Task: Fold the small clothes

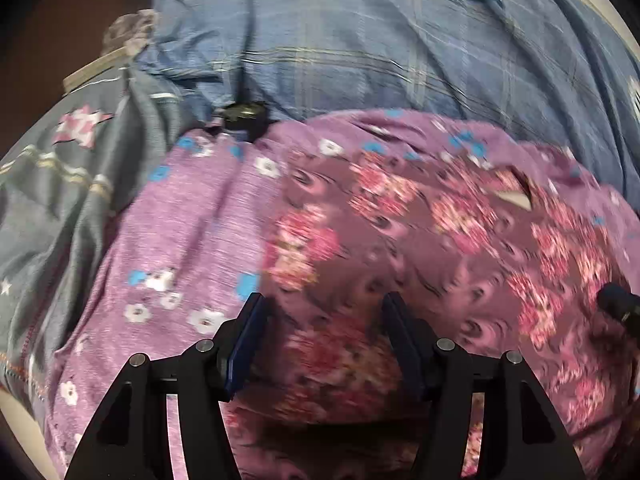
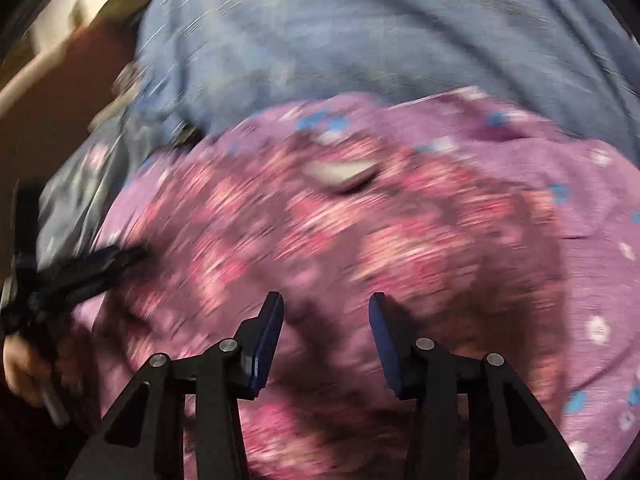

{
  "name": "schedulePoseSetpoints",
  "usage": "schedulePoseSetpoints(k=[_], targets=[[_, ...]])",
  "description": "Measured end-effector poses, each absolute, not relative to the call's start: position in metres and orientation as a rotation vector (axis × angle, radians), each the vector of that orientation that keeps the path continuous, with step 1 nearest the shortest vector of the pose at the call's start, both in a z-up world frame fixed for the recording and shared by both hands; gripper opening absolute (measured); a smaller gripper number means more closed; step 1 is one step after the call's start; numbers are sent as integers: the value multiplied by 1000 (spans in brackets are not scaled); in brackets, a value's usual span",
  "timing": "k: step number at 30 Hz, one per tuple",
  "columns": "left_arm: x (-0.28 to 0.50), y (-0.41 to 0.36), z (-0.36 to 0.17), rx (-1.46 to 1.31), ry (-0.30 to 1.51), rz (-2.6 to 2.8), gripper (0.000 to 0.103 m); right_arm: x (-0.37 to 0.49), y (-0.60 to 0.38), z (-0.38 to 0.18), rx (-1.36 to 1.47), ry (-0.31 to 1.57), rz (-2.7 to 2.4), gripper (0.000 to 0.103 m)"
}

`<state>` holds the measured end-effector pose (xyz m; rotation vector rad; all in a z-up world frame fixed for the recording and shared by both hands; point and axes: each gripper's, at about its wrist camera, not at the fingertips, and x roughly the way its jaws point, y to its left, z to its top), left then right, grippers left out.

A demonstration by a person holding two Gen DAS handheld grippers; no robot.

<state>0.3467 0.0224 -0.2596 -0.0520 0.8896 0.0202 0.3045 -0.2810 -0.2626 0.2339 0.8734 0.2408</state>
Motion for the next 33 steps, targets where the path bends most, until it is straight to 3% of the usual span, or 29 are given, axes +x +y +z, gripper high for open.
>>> schedulePoseSetpoints(k=[4, 8, 13, 18, 22, 33], targets=[[352, 36, -269, -62, 931, 107, 60, 324, -312, -289, 348, 978, 183, 48], [359, 35, -281, -71, 960, 88, 64, 320, -301, -281, 248, 946, 186, 49], [348, 59, -271, -160, 947, 28, 63, 297, -326, -269, 415, 914, 235, 51], [292, 108, -244, -172, 830, 64, 63, 238, -356, -237, 489, 795, 235, 60], [236, 139, -237, -188, 777, 80, 63, 170, -379, -228, 585, 717, 268, 76], [106, 161, -271, -293, 922, -41, 63, 64, -379, -241, 501, 890, 242, 77]])
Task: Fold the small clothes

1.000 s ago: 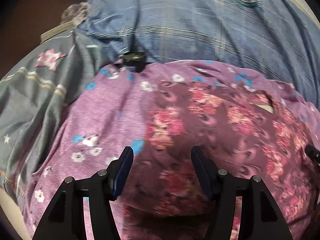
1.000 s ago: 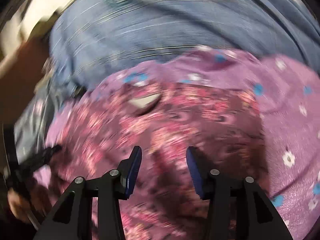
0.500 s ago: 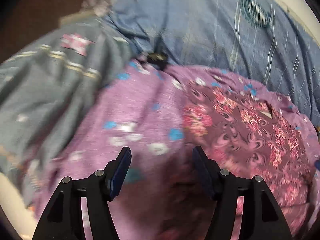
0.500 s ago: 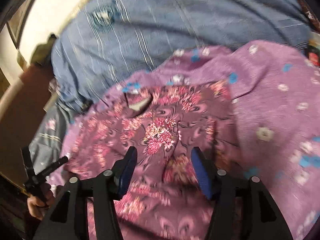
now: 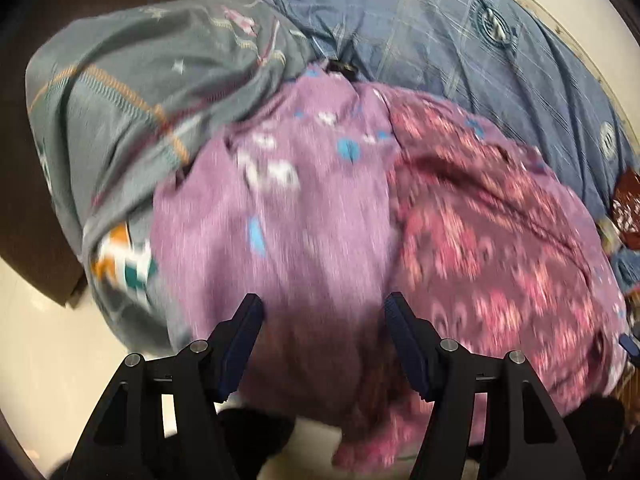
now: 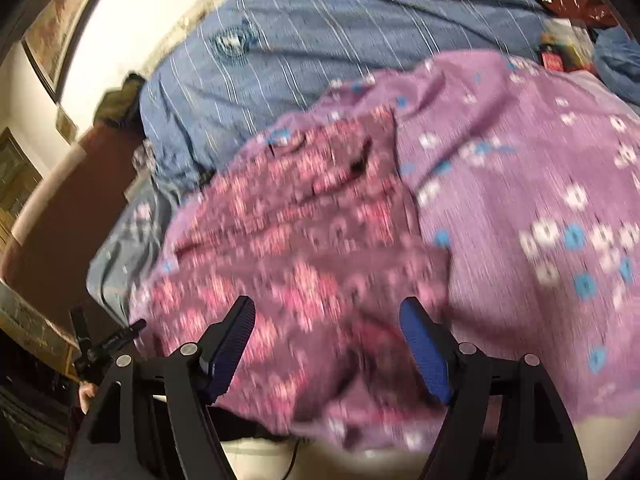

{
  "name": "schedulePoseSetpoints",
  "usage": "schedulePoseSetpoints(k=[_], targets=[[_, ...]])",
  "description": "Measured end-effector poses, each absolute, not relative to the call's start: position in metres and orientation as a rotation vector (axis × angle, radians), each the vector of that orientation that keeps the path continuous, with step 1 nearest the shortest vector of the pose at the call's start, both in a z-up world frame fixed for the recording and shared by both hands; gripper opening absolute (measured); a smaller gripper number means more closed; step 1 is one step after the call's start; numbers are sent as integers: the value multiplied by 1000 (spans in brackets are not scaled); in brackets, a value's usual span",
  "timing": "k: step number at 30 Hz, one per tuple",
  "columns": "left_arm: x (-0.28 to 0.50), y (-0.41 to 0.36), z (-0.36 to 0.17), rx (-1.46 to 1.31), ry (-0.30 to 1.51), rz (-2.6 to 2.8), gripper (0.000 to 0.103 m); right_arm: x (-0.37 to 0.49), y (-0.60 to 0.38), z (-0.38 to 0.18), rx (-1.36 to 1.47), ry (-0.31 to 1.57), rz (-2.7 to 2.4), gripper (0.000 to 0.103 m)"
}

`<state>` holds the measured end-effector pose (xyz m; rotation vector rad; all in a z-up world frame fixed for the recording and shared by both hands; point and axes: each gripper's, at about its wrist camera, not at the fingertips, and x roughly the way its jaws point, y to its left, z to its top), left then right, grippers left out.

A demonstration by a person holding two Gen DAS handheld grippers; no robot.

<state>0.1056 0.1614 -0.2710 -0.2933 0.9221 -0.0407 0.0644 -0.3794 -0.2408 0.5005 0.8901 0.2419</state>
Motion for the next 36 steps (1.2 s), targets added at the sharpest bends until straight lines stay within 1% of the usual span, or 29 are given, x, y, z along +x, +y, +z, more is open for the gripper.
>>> schedulePoseSetpoints(k=[4, 10, 15, 18, 19, 20, 21, 22, 23, 24, 25, 26, 29, 30, 31, 32, 34, 36], targets=[[83, 164, -278, -351, 972, -68, 63, 52, -373, -246, 466, 918, 222, 77], [67, 161, -286, -358, 1034, -116, 63, 57, -364, -259, 432, 948, 202, 77], [71, 142, -303, -333, 1107, -154, 63, 62, -361, -277, 464, 972, 221, 77], [79, 134, -314, -331, 1143, -171, 61, 63, -353, -285, 421, 968, 231, 78], [81, 131, -317, -332, 1144, -174, 56, 63, -351, -287, 407, 971, 227, 73], [83, 130, -320, -333, 1147, -179, 41, 64, -348, -288, 384, 977, 217, 61], [85, 128, -322, -331, 1157, -188, 32, 65, -346, -289, 356, 980, 211, 56], [87, 126, -325, -325, 1165, -190, 22, 65, -343, -291, 336, 980, 215, 46], [89, 125, -327, -315, 1166, -185, 18, 66, -341, -292, 318, 983, 219, 37], [90, 124, -327, -311, 1163, -185, 15, 65, -339, -293, 291, 985, 210, 32], [90, 123, -327, -316, 1158, -195, 9, 66, -338, -293, 279, 985, 202, 28], [89, 123, -326, -319, 1149, -205, 7, 66, -338, -294, 272, 985, 200, 26], [88, 121, -326, -317, 1145, -210, 7, 64, -341, -294, 276, 977, 208, 24], [89, 123, -327, -325, 1151, -203, 8, 64, -342, -294, 281, 976, 210, 24], [90, 125, -330, -340, 1164, -192, 17, 64, -343, -294, 283, 974, 210, 24], [91, 129, -334, -362, 1186, -183, 32, 63, -344, -294, 283, 972, 212, 24], [92, 134, -339, -394, 1218, -166, 47, 62, -343, -293, 279, 972, 212, 24], [92, 133, -340, -390, 1217, -173, 44, 61, -342, -292, 273, 969, 210, 24]])
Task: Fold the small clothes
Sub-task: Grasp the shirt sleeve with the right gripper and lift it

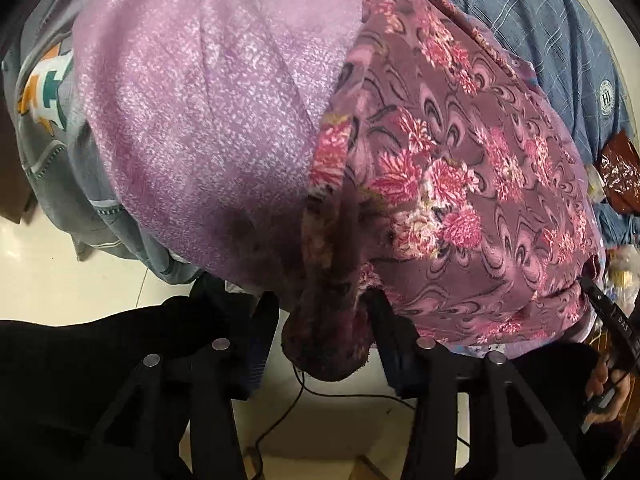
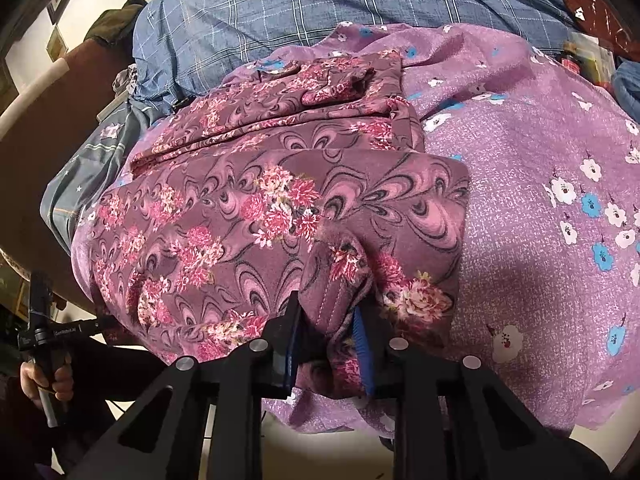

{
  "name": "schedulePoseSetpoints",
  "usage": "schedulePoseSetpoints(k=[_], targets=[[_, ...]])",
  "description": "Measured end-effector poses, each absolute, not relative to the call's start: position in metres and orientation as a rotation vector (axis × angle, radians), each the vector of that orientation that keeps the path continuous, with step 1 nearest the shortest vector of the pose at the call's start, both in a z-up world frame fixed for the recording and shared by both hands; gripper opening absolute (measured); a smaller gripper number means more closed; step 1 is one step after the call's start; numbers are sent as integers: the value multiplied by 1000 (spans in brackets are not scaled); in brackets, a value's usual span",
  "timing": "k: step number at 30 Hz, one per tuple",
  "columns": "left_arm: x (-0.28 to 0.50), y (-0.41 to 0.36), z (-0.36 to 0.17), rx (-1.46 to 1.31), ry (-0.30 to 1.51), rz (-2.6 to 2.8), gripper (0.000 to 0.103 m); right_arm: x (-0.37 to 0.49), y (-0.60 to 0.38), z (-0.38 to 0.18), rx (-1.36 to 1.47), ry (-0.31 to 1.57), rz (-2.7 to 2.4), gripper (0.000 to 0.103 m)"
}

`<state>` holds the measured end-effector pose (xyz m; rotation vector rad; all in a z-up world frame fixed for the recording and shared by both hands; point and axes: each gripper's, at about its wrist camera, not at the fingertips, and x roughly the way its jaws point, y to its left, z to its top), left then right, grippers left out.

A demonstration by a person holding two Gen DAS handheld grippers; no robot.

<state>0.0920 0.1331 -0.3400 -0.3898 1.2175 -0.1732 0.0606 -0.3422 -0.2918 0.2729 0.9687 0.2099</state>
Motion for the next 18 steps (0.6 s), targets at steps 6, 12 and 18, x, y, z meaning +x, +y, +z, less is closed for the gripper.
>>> schedulePoseSetpoints(k=[6, 12, 18], targets=[[90, 121, -337, -314, 1195, -209, 6, 53, -341, -284, 258, 954, 203, 17], [83, 129, -327, -384, 1182, -271, 3, 40, -338, -269, 259, 934, 230, 14], [61, 136, -285, -415, 1116, -419, 3, 30, -347, -239, 306, 887, 291, 13]])
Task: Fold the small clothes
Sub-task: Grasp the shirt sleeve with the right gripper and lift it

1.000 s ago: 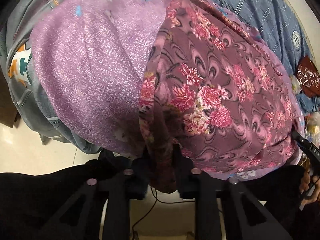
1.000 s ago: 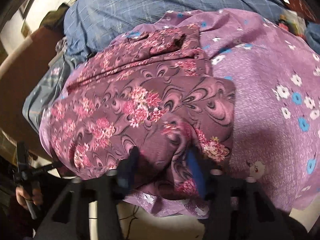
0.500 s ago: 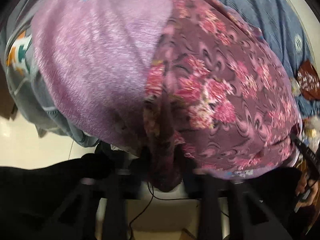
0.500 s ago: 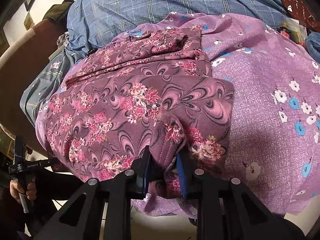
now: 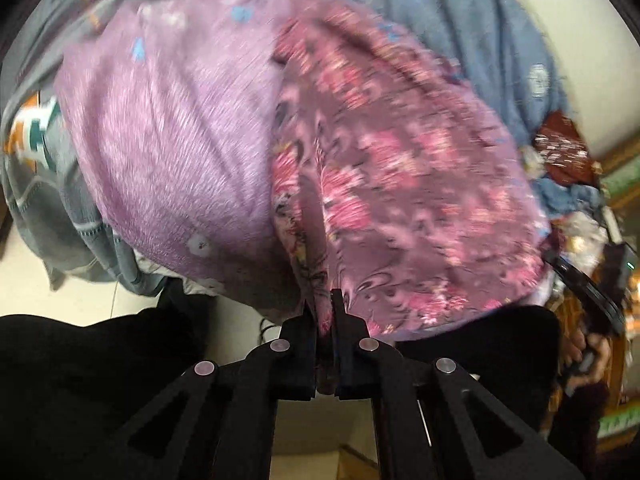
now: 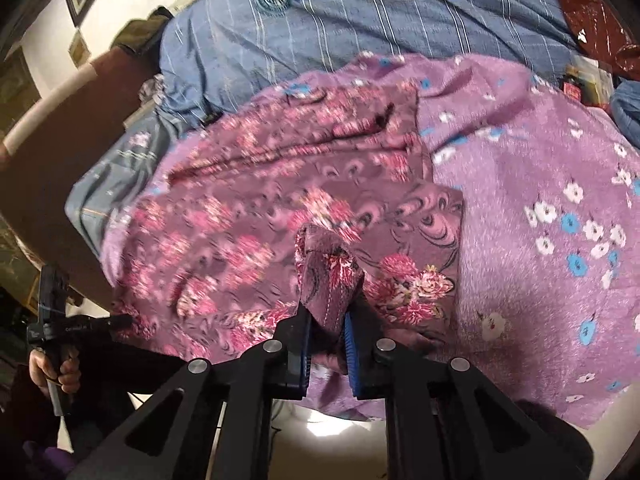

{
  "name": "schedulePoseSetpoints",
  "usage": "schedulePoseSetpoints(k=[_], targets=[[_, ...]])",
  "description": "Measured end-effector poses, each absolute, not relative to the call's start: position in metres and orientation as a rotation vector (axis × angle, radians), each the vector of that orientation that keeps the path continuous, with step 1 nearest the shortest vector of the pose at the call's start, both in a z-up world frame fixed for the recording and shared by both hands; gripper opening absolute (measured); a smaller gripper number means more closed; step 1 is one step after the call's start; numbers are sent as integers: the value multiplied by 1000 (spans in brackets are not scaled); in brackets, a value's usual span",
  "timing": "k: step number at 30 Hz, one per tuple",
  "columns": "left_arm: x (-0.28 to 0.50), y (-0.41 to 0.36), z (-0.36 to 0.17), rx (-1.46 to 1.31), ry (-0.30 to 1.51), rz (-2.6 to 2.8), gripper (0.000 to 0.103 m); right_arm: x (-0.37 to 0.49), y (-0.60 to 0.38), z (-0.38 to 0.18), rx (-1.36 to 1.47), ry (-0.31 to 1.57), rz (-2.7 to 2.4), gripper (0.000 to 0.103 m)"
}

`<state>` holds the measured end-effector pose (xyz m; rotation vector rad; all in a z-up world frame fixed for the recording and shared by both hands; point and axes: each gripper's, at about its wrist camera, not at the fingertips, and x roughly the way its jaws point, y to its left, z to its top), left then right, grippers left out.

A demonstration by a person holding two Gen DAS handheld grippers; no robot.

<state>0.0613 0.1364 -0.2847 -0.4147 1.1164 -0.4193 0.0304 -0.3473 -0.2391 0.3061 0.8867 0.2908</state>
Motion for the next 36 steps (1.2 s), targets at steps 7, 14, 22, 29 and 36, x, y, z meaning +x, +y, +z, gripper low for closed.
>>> schedulePoseSetpoints(k=[7, 14, 22, 29, 36], targets=[[72, 166, -219, -499, 969, -530, 3, 42, -374, -191, 493, 773, 394, 13], [124, 198, -152, -551, 820, -544, 3, 101, -395, -143, 542, 665, 371, 13], [238, 172, -135, -585, 730, -455, 3, 224, -422, -154, 665, 627, 275, 13], [380, 133, -199, -603, 860, -371, 3, 343, -446, -226, 743, 730, 162, 13], [483, 98, -284, -615, 942, -306, 7, 407, -452, -295, 779, 790, 52, 25]])
